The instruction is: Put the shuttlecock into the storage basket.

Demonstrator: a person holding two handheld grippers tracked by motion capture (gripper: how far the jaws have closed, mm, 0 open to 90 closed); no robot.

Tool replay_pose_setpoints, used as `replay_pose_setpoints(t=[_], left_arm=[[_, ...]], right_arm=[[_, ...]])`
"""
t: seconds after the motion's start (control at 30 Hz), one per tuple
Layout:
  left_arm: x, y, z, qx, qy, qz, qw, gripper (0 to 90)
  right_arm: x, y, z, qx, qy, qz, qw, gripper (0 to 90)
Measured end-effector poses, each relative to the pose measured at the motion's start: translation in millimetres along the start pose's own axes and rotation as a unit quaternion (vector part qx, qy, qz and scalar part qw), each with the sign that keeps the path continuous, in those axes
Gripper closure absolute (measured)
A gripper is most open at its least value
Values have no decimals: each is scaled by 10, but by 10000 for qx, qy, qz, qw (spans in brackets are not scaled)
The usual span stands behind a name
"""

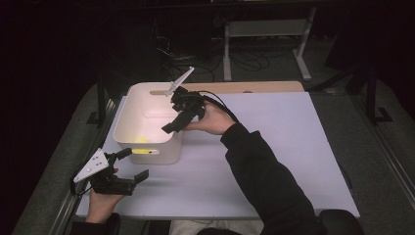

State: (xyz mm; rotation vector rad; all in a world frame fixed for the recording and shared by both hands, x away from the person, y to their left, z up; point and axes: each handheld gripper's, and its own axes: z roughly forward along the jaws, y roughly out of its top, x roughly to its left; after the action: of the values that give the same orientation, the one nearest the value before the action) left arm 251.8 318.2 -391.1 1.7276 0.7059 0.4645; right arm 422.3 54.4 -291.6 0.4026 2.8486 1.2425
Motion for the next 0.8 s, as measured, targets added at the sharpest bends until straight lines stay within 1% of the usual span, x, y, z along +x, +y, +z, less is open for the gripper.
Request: replay_pose_setpoints(t=[0.03, 0.1, 0.13, 0.23, 0.37, 0.6, 0.7, 0.8], left_arm=[[1, 0, -1, 1, 2, 2, 10000, 0], [1, 1, -2, -1, 11, 3, 10000, 0], [1, 1, -2, -2, 18, -3, 10000, 0], [0, 1, -3, -9, 26, -8, 10000, 0], [1, 1, -3, -14, 25, -6, 10000, 0], [2, 0, -1, -3, 19, 2, 10000, 0], [1, 0, 1, -2, 19, -3, 10000, 0], [1, -1, 3, 0, 21, -8, 10000, 0]], right_arm=[[6, -8, -20, 6, -46, 12, 10000, 12], [7, -13, -27, -8, -67, -6, 10000, 5], [9, -20, -41, -21, -118, -10, 9999, 0], [15, -36, -73, -45, -78, -7, 10000, 0], [14, -59, -118, -103, -89, -14, 9999, 0], [12, -136, -189, -120, -245, 28, 9996, 0], [10, -179, -242, -163, -273, 59, 9995, 0], [6, -214, -287, -198, -285, 34, 9994, 0]])
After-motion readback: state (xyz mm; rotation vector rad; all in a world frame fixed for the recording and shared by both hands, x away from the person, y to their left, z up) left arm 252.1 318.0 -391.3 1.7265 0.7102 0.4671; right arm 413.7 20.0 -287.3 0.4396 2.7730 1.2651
